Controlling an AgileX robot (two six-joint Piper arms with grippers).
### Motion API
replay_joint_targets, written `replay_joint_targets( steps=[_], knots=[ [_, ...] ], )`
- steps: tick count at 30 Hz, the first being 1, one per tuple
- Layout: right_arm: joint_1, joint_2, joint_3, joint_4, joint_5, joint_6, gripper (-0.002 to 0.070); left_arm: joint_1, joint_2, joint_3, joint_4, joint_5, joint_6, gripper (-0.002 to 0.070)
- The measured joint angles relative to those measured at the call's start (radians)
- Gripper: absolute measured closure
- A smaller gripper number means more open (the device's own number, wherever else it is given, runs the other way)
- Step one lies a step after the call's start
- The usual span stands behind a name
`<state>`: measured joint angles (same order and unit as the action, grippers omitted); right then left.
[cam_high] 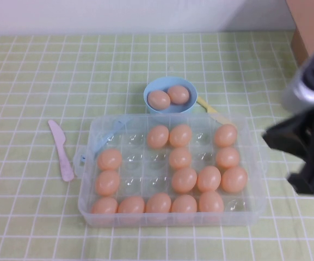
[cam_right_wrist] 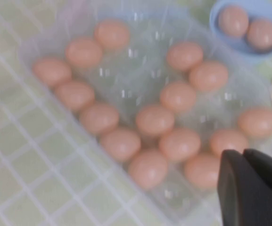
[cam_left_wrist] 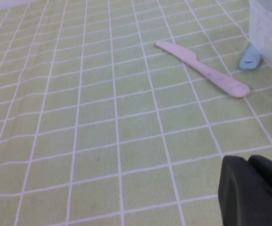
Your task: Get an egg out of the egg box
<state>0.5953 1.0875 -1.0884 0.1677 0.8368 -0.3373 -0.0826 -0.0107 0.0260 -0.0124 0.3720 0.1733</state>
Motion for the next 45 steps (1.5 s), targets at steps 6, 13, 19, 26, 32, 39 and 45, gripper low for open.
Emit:
replay_joint_targets(
  steps=[6, 13, 19, 26, 32, 39, 45],
  knots=[
    [0.000, -0.197, 0.173, -0.031, -0.074, 0.002, 0.0693, 0.000, 0.000, 0.000, 0.000, 0.000, 0.000, 0.0678],
    [0.000, -0.404, 0.457, -0.095, -0.390, 0.002, 0.0693, 0.000, 0.000, 0.000, 0.000, 0.000, 0.000, 0.0678],
    [-0.118, -0.607, 0.678, -0.096, -0.565, 0.057, 0.0694, 0.000, 0.000, 0.000, 0.000, 0.000, 0.000, 0.0678],
    [-0.396, -0.850, 0.895, 0.029, -0.608, 0.065, 0.0694, 0.002, 0.000, 0.000, 0.000, 0.000, 0.000, 0.0678],
    [-0.603, -1.058, 1.038, 0.071, -0.609, 0.068, 0.0694, 0.002, 0.000, 0.000, 0.000, 0.000, 0.000, 0.0678],
    [-0.681, -1.095, 1.112, 0.104, -0.605, 0.068, 0.0694, 0.002, 0.000, 0.000, 0.000, 0.000, 0.000, 0.0678],
    [-0.681, -1.095, 1.115, 0.148, -0.589, 0.068, 0.0694, 0.002, 0.000, 0.000, 0.000, 0.000, 0.000, 0.0678]
  ],
)
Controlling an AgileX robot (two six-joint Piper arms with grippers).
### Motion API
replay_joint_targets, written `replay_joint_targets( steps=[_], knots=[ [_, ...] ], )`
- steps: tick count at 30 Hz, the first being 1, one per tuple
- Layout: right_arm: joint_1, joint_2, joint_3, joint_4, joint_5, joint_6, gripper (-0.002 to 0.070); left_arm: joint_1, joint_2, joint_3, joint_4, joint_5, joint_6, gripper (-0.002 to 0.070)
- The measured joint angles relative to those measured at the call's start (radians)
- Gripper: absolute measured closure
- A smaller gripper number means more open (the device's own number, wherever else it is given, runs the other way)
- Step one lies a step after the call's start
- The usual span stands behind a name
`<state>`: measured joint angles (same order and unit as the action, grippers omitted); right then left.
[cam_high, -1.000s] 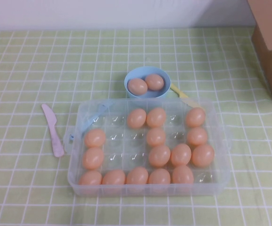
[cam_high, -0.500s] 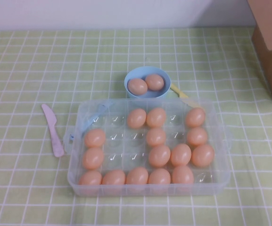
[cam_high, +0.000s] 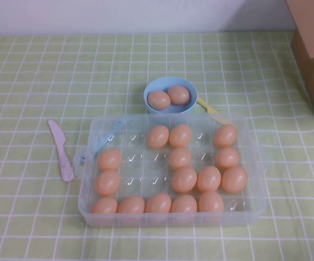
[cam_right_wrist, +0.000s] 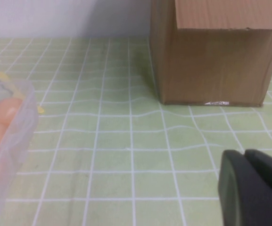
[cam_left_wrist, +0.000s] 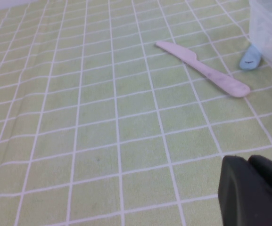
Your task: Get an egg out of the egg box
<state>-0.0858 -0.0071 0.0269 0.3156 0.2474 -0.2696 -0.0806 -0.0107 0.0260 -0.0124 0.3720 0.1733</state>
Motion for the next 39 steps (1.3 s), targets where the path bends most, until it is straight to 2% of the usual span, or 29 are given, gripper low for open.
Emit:
replay_joint_targets(
  steps=[11, 17, 20, 39],
  knots=[
    [0.000, 0.000, 0.000, 0.003, 0.092, 0.012, 0.0694, 0.000, 0.000, 0.000, 0.000, 0.000, 0.000, 0.0678],
    [0.000, 0.000, 0.000, -0.091, 0.108, 0.203, 0.0694, 0.000, 0.000, 0.000, 0.000, 0.000, 0.000, 0.0678],
    [0.000, 0.000, 0.000, -0.115, 0.112, 0.235, 0.0694, 0.000, 0.000, 0.000, 0.000, 0.000, 0.000, 0.0678],
    [0.016, 0.000, 0.000, -0.121, 0.115, 0.242, 0.0694, 0.000, 0.000, 0.000, 0.000, 0.000, 0.000, 0.0678]
  ],
)
